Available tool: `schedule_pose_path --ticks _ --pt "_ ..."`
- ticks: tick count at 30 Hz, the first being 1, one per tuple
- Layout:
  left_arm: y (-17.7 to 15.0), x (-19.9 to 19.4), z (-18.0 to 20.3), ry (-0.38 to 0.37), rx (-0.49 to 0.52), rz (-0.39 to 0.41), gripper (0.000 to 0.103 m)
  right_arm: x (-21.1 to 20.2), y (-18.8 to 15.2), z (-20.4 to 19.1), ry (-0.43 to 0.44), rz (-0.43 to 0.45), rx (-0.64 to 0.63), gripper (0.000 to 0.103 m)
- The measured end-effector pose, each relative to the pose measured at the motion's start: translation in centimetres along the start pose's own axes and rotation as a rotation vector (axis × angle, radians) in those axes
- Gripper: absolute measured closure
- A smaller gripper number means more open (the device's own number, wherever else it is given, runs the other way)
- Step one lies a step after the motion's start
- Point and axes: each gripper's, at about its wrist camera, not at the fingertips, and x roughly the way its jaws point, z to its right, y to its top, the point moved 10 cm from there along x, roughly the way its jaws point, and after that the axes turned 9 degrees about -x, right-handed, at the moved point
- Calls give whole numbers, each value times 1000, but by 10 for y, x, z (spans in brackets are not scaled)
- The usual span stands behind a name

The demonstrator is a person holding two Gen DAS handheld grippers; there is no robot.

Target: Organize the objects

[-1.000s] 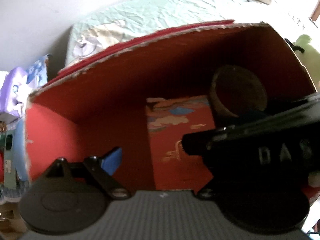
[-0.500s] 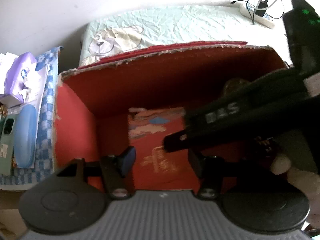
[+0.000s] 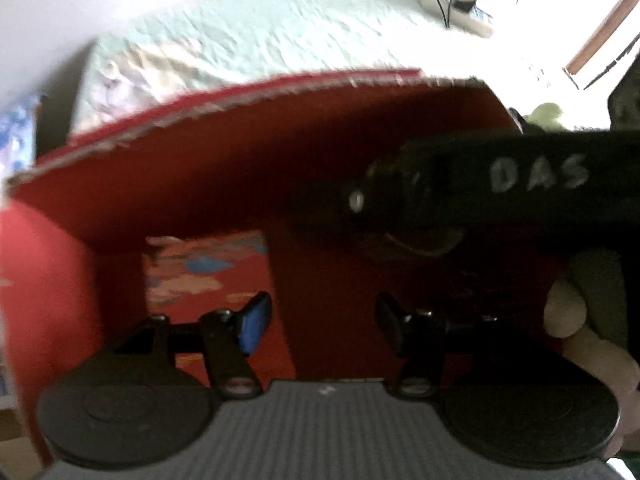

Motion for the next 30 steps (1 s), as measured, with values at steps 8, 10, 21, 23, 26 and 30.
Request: schedule_pose_path --ticks 8,10,21,23,26,30 --pt "5 0 20 -69 21 -6 52 -1 0 -2 7 38 -16 61" --pt "5 3 20 -92 13 -16 52 -2 0 -2 8 46 -18 65" --pt "-6 20 5 -1 -60 -95 43 3 -4 0 -41 12 -44 68" --pt "-6 20 3 19 -64 -91 43 5 -5 0 -48 0 -47 68" --pt "-7 18 -1 34 -69 -85 42 5 -7 2 -58 -15 -51 68" --pt "-11 16 -13 66 -78 -78 42 6 -8 3 -73 -28 -56 68"
